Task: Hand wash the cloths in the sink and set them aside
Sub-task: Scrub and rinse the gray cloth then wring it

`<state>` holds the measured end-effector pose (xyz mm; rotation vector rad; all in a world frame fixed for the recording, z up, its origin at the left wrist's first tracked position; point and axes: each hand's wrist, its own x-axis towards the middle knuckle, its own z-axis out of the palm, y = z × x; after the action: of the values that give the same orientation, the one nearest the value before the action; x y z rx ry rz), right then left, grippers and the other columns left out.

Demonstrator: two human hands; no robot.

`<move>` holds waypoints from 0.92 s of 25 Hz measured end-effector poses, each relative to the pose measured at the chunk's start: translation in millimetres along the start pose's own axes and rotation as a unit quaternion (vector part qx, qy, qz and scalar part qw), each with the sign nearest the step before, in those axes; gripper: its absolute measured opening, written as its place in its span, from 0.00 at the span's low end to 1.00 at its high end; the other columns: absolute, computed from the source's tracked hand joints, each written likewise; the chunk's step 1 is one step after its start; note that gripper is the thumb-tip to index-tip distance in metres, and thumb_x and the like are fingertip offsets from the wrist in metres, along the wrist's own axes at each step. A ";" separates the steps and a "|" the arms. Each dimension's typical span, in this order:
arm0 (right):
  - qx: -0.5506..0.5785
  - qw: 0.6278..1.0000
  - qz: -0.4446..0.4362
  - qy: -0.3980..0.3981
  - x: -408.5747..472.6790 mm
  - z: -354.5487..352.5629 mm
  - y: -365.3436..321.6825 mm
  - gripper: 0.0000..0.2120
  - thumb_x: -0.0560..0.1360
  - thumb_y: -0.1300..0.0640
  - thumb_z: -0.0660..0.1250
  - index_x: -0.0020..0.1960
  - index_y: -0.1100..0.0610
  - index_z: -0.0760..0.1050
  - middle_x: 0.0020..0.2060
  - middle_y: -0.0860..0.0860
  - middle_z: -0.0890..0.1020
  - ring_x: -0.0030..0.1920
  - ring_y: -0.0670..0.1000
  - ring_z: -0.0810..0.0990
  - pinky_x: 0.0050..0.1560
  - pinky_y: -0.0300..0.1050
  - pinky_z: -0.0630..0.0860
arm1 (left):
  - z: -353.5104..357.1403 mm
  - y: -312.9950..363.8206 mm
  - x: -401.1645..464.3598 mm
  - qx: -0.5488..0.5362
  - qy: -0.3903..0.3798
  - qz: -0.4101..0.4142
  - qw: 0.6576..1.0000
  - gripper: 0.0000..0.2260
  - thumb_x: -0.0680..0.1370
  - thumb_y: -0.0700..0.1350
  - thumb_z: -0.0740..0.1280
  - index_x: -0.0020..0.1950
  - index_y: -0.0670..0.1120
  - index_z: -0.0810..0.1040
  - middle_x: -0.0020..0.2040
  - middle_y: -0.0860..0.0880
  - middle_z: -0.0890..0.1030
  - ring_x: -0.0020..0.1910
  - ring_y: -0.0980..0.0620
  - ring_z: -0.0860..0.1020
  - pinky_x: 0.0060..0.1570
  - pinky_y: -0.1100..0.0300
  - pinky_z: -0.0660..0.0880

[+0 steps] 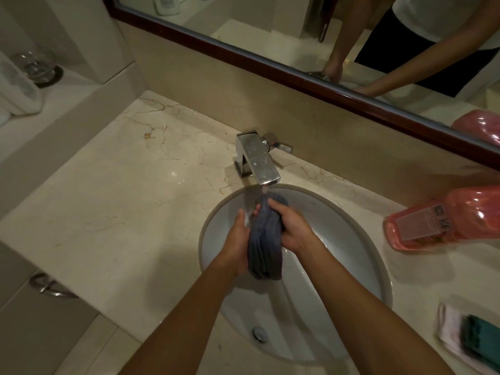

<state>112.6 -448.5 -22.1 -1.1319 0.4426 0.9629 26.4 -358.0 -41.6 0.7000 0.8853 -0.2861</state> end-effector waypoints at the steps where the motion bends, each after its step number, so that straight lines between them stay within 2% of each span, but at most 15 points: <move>1: -0.005 1.000 -0.023 -0.009 -3.5 -0.7 -0.7 0.10 0.80 0.60 0.67 0.56 0.67 0.77 0.38 0.58 0.85 0.38 0.54 0.85 0.43 0.48 0.83 | -1.0 -0.9 2.5 0.011 0.003 -0.007 1.000 0.38 0.81 0.69 0.48 0.65 0.38 0.79 0.57 0.36 0.83 0.58 0.40 0.81 0.56 0.48 0.78; 4: -0.075 0.993 -0.083 -0.034 -15.8 -0.3 -0.4 0.07 0.80 0.60 0.66 0.51 0.64 0.79 0.35 0.56 0.82 0.35 0.52 0.82 0.38 0.44 0.81 | -0.3 7.1 10.9 0.020 0.001 0.027 0.999 0.40 0.79 0.72 0.47 0.60 0.39 0.81 0.47 0.40 0.86 0.51 0.43 0.84 0.57 0.49 0.78; 6: -0.104 0.989 -0.098 -0.050 -20.7 2.7 3.3 0.08 0.82 0.59 0.63 0.47 0.61 0.78 0.30 0.53 0.77 0.28 0.49 0.76 0.30 0.40 0.75 | 7.7 21.4 10.6 -0.014 -0.044 0.044 0.998 0.39 0.79 0.72 0.47 0.60 0.41 0.80 0.39 0.44 0.83 0.40 0.48 0.82 0.47 0.55 0.77; 7: -0.105 0.988 -0.098 -0.051 -21.9 4.6 5.0 0.09 0.83 0.58 0.62 0.45 0.60 0.76 0.28 0.51 0.74 0.25 0.47 0.71 0.26 0.38 0.70 | 12.0 29.1 10.5 -0.029 -0.063 0.052 0.996 0.37 0.80 0.71 0.49 0.63 0.41 0.79 0.40 0.44 0.83 0.40 0.48 0.82 0.46 0.55 0.77; 10: -0.117 0.986 -0.110 -0.035 -20.0 4.6 11.2 0.09 0.83 0.58 0.61 0.44 0.57 0.72 0.26 0.49 0.69 0.23 0.45 0.64 0.24 0.37 0.62 | 23.0 45.2 14.9 -0.058 -0.056 0.070 0.994 0.28 0.83 0.60 0.56 0.68 0.38 0.76 0.56 0.38 0.83 0.55 0.44 0.82 0.57 0.51 0.77; 11: -0.132 0.984 -0.117 -0.027 -19.6 2.3 14.7 0.08 0.83 0.58 0.61 0.45 0.58 0.72 0.26 0.50 0.70 0.24 0.46 0.65 0.25 0.37 0.63 | 26.1 47.1 15.5 -0.074 -0.044 0.066 0.994 0.25 0.84 0.56 0.57 0.68 0.37 0.75 0.59 0.37 0.82 0.58 0.43 0.81 0.59 0.51 0.76; 12: -0.133 0.984 -0.121 -0.013 -18.1 -1.0 19.5 0.08 0.82 0.58 0.61 0.45 0.60 0.73 0.26 0.52 0.73 0.24 0.47 0.68 0.27 0.40 0.66 | 28.4 47.4 15.7 -0.084 -0.031 0.068 0.994 0.22 0.85 0.53 0.58 0.67 0.36 0.76 0.59 0.37 0.82 0.57 0.43 0.81 0.57 0.51 0.77; 14: -0.072 0.991 -0.109 0.031 -15.3 -6.6 27.5 0.13 0.82 0.53 0.61 0.47 0.62 0.77 0.32 0.56 0.79 0.31 0.51 0.76 0.35 0.45 0.72 | 28.9 44.1 17.5 -0.083 -0.009 0.092 0.992 0.16 0.86 0.48 0.57 0.60 0.38 0.79 0.55 0.37 0.83 0.51 0.43 0.83 0.48 0.51 0.80; 15: -0.041 0.993 -0.097 0.058 -12.7 -9.6 28.1 0.18 0.82 0.48 0.59 0.48 0.61 0.78 0.36 0.57 0.81 0.36 0.53 0.78 0.40 0.46 0.73 | 27.1 40.9 19.1 -0.081 0.000 0.110 0.991 0.14 0.86 0.46 0.57 0.58 0.38 0.79 0.57 0.36 0.83 0.52 0.43 0.83 0.50 0.50 0.80; 17: -0.018 0.992 -0.061 0.104 -2.7 -17.5 22.2 0.26 0.82 0.39 0.55 0.50 0.61 0.78 0.41 0.57 0.82 0.42 0.54 0.81 0.44 0.47 0.77 | 19.7 33.7 19.4 -0.065 0.008 0.139 0.988 0.13 0.85 0.44 0.58 0.60 0.38 0.78 0.60 0.34 0.81 0.58 0.39 0.82 0.60 0.47 0.78; 18: -0.020 0.994 -0.032 0.102 1.1 -20.3 15.8 0.30 0.81 0.36 0.54 0.53 0.61 0.79 0.44 0.57 0.83 0.45 0.55 0.82 0.46 0.48 0.78 | 16.4 30.8 15.7 -0.048 0.005 0.147 0.988 0.13 0.85 0.44 0.59 0.61 0.37 0.77 0.59 0.35 0.82 0.59 0.39 0.82 0.60 0.48 0.78; 20: -0.033 0.998 0.025 0.047 8.0 -21.1 4.1 0.35 0.80 0.33 0.55 0.58 0.63 0.81 0.52 0.60 0.85 0.53 0.59 0.83 0.57 0.53 0.78 | 12.4 21.9 6.9 -0.005 -0.002 0.145 0.989 0.15 0.85 0.46 0.60 0.64 0.37 0.76 0.57 0.37 0.84 0.56 0.42 0.83 0.57 0.50 0.79; 23: -0.040 0.997 0.070 0.005 12.6 -12.0 -4.0 0.27 0.75 0.38 0.68 0.55 0.63 0.84 0.54 0.62 0.85 0.53 0.61 0.85 0.61 0.56 0.79 | 14.6 8.2 -0.3 0.009 0.010 0.106 0.994 0.21 0.84 0.53 0.60 0.69 0.40 0.74 0.60 0.37 0.82 0.59 0.40 0.82 0.64 0.45 0.76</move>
<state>124.6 -454.6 -33.8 -1.1905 0.5001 1.1060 39.2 -361.6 -31.4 0.8071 0.8203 -0.0976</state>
